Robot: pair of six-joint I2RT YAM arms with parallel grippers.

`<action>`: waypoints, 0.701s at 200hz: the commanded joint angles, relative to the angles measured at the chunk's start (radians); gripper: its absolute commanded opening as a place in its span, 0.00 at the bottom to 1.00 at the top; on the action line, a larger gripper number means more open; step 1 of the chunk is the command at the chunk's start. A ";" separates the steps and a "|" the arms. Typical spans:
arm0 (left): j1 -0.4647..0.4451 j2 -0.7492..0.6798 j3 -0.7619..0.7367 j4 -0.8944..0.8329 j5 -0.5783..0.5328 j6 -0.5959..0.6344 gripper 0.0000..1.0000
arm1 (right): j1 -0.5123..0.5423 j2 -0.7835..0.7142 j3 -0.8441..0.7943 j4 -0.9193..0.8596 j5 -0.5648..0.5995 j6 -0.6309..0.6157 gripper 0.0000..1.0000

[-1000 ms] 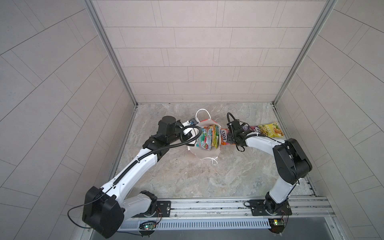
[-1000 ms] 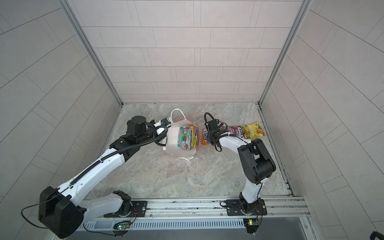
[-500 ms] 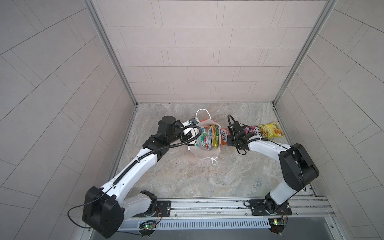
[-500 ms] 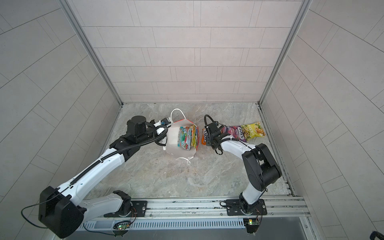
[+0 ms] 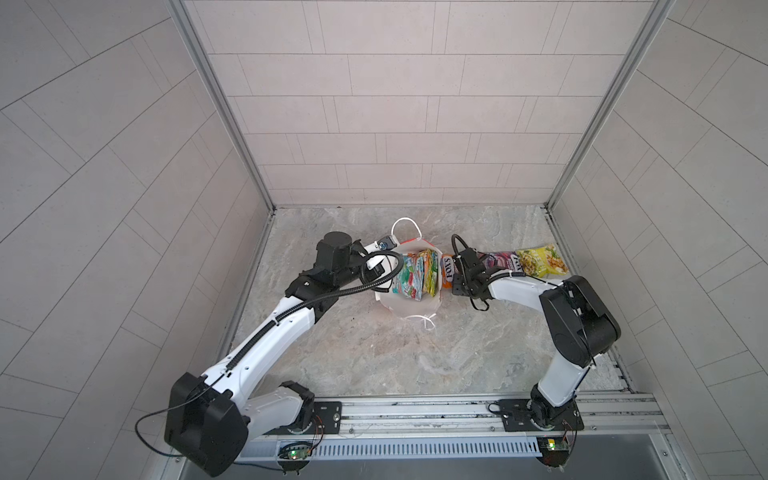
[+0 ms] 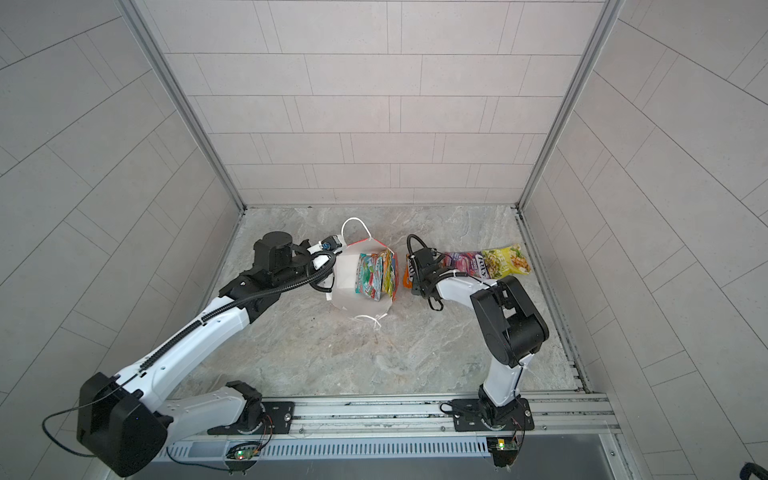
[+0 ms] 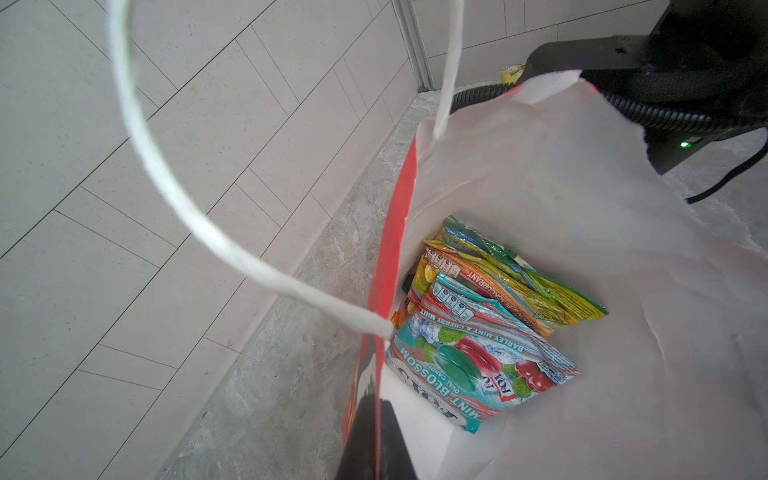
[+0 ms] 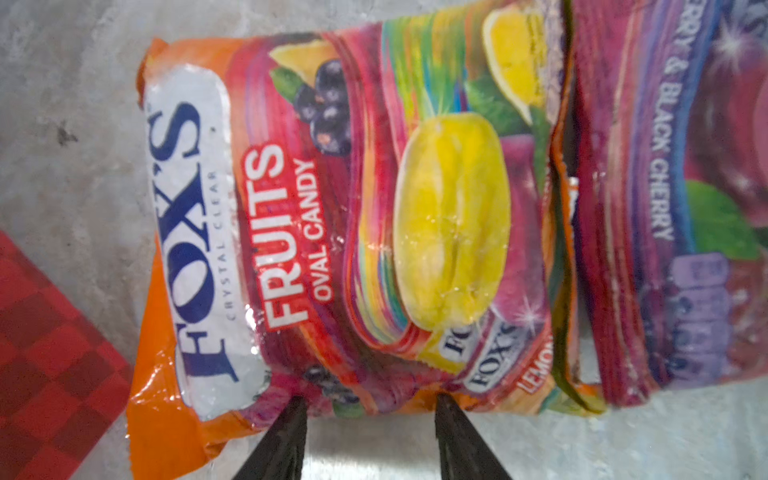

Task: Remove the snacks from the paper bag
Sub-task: 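Set the Fruits packet on the table and open the right gripper, then move the right gripper back over the red bag opening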

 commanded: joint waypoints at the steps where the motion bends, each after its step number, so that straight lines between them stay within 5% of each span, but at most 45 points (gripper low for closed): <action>1: -0.003 -0.018 -0.002 0.013 -0.001 -0.007 0.00 | -0.013 0.029 0.016 -0.010 0.042 0.010 0.51; 49: -0.003 -0.020 -0.002 0.012 -0.001 -0.005 0.00 | -0.014 -0.024 0.034 -0.050 0.013 -0.007 0.50; 104: -0.003 -0.035 -0.003 0.006 0.012 0.000 0.00 | 0.023 -0.289 0.083 -0.189 -0.023 -0.066 0.50; 140: -0.005 -0.058 -0.023 -0.021 0.098 0.057 0.00 | 0.142 -0.526 0.058 -0.126 -0.023 -0.213 0.36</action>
